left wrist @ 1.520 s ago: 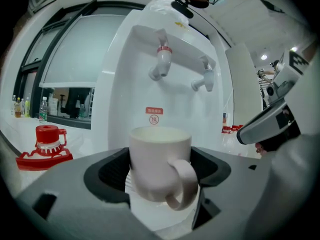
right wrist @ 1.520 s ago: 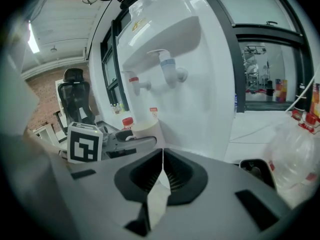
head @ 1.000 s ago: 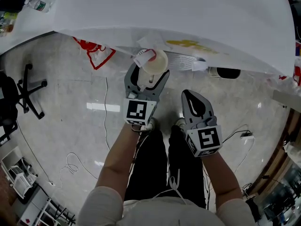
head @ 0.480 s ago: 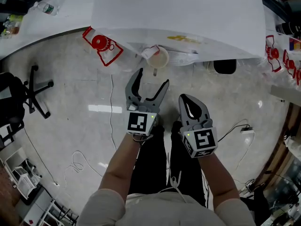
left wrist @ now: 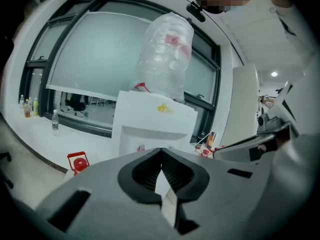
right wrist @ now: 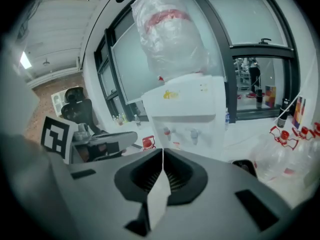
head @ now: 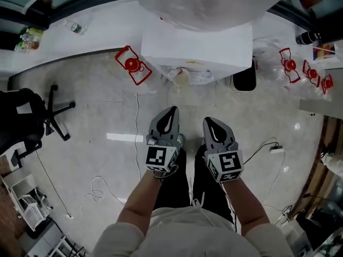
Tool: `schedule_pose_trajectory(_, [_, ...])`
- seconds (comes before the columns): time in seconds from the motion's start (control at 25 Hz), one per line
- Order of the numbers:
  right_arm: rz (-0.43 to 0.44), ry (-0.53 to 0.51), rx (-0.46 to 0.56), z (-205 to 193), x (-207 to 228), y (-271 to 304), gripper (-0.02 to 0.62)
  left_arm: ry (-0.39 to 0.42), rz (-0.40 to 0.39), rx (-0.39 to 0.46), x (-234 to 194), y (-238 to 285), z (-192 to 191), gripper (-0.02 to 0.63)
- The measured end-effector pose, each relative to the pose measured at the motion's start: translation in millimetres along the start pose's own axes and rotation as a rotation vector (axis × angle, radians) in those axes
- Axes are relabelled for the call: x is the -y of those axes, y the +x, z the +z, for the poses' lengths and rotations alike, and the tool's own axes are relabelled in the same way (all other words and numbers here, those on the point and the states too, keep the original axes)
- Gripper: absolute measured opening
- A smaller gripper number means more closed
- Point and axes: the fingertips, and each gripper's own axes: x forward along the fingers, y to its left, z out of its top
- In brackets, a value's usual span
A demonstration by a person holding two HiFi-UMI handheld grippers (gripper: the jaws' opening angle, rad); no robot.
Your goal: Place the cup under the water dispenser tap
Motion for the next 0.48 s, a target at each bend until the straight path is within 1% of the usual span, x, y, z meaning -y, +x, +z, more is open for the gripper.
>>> schedule_pose_trajectory(0.12, [-0.008, -0.013, 0.03, 30.5, -4.2, -12.8, 0.029, 0.031, -0.024, -0.006, 9.9, -14.4, 33.5, 0.02])
schedule_pose_trajectory(0.28, [-0.018, -0.039, 0.088, 81.2, -8.5, -31.6, 0.029, 0.047, -0.051, -0.019, 26.4, -31.0, 81.2, 0.018])
schedule_pose_trajectory(0.4, [-0.028, -0.062, 0.147, 123.1, -14.0, -53.0, 0.029, 0.069, -0.083, -0.001, 41.6, -45.9, 125.1, 0.018])
schedule_pose_trajectory(0.48, [-0.04, -0.077, 0.182, 146.1, -17.5, -68.8, 0.029, 0.065, -0.098, 0.017, 50.3, -56.5, 150.9, 0.018])
